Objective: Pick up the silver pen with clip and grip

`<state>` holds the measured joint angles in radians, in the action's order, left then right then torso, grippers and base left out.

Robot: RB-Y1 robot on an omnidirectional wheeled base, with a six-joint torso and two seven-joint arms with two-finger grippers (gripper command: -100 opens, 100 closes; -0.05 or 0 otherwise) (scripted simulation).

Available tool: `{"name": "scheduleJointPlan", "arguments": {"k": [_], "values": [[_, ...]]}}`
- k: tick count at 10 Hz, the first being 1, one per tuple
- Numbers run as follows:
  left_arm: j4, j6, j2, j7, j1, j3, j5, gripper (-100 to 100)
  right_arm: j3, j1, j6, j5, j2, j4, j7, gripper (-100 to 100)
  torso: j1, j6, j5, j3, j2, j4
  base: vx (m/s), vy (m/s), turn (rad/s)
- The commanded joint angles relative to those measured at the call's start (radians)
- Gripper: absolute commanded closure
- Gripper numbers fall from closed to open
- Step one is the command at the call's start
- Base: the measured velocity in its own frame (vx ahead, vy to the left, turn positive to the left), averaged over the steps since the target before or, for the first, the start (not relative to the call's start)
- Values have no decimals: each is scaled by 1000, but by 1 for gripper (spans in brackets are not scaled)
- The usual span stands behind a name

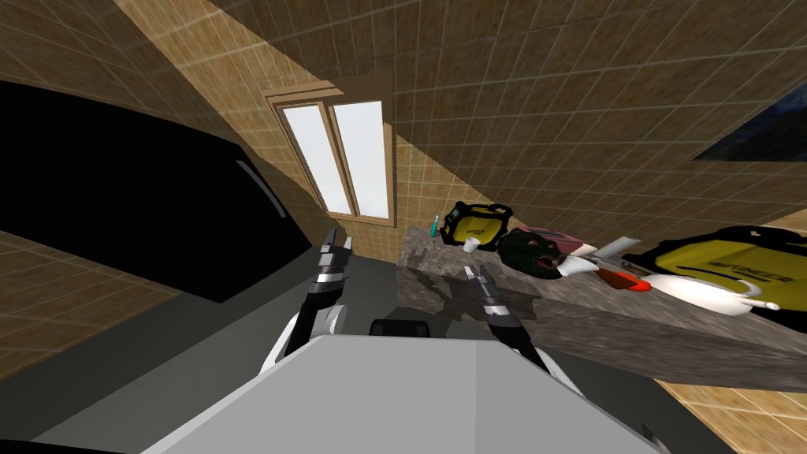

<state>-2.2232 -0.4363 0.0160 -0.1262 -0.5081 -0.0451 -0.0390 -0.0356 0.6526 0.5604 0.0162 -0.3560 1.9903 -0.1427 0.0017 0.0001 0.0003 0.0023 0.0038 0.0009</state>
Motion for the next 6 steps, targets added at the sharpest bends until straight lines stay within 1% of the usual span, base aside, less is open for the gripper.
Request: {"name": "scheduleJointPlan", "arguments": {"k": [1,2,3,4,5,6], "values": [[0,0,0,0,0,0,0,0,-1,10,7,6,-39,-24,-5,-100,0,0,0,0,0,0,-46,22,-4],[0,0,0,0,0,0,0,0,5,32,9,15,-75,-58,-10,-100,0,0,0,0,-1,0,-47,33,13],[0,0,0,0,0,0,0,0,5,32,9,15,-94,-64,-10,-100,0,0,0,0,0,0,-45,31,2],[0,0,0,0,0,0,0,0,11,54,10,25,-130,-105,-13,-100,0,0,0,0,-1,0,-51,39,29],[0,0,0,0,0,0,0,0,11,54,10,25,-152,-105,-13,-100,1,0,0,0,0,0,-45,39,9],[0,0,0,0,0,0,0,0,18,78,9,38,-185,-146,-16,-100,1,0,0,0,-1,0,-65,52,44]]}}
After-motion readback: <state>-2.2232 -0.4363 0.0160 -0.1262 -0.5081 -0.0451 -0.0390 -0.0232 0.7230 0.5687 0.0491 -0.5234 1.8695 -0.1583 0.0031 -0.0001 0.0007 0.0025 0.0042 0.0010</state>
